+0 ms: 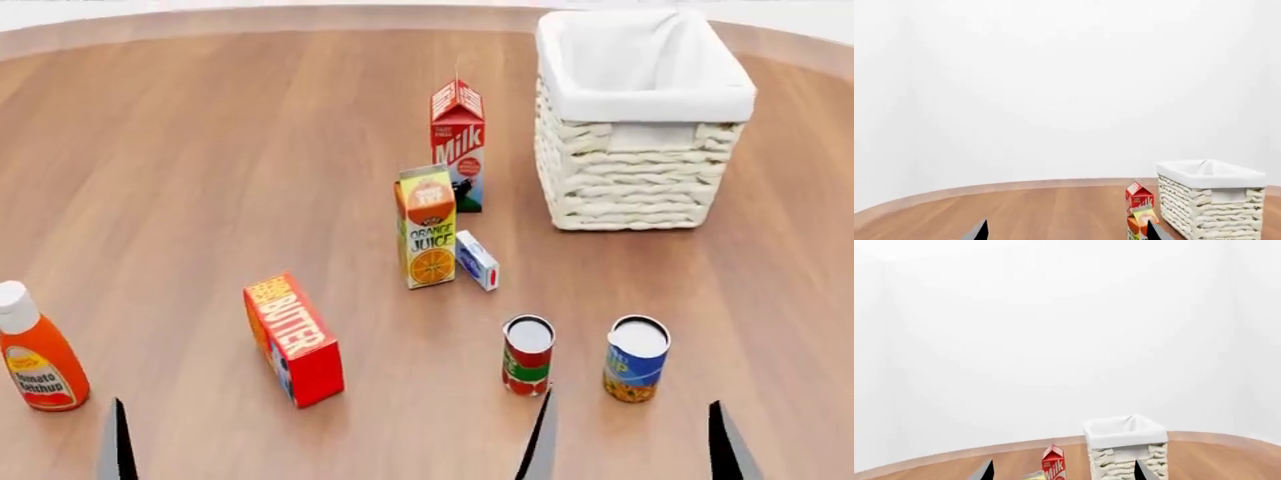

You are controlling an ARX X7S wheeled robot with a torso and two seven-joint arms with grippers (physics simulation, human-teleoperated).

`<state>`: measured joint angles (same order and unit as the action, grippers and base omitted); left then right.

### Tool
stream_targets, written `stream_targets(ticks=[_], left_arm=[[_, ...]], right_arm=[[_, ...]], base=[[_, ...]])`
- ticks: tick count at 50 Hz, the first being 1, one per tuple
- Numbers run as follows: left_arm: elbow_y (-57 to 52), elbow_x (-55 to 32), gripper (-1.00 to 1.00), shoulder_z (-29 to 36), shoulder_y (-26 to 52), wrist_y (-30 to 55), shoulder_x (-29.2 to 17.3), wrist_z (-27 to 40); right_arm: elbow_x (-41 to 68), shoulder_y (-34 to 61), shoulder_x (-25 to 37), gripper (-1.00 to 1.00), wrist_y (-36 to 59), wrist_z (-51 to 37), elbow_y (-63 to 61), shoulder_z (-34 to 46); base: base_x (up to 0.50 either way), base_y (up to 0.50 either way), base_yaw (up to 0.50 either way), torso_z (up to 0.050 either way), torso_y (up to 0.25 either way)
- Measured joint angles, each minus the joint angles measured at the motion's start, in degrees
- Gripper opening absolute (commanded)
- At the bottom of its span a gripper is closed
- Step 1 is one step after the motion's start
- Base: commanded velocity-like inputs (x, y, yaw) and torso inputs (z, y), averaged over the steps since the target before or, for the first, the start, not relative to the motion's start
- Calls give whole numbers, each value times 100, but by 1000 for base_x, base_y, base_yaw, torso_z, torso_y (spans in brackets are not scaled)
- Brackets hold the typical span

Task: Pick up the tomato sauce, and put it in the basket.

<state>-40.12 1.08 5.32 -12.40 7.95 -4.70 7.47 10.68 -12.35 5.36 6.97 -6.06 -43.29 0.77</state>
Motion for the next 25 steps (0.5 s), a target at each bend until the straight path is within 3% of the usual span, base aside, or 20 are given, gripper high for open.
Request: stream_targets(ticks=[25], left_arm=[[-676,72,100,241,-197,136,-245,269]], right_arm=[[251,-174,250,100,125,-290,-677,42]], base=[[500,0,0,0,0]])
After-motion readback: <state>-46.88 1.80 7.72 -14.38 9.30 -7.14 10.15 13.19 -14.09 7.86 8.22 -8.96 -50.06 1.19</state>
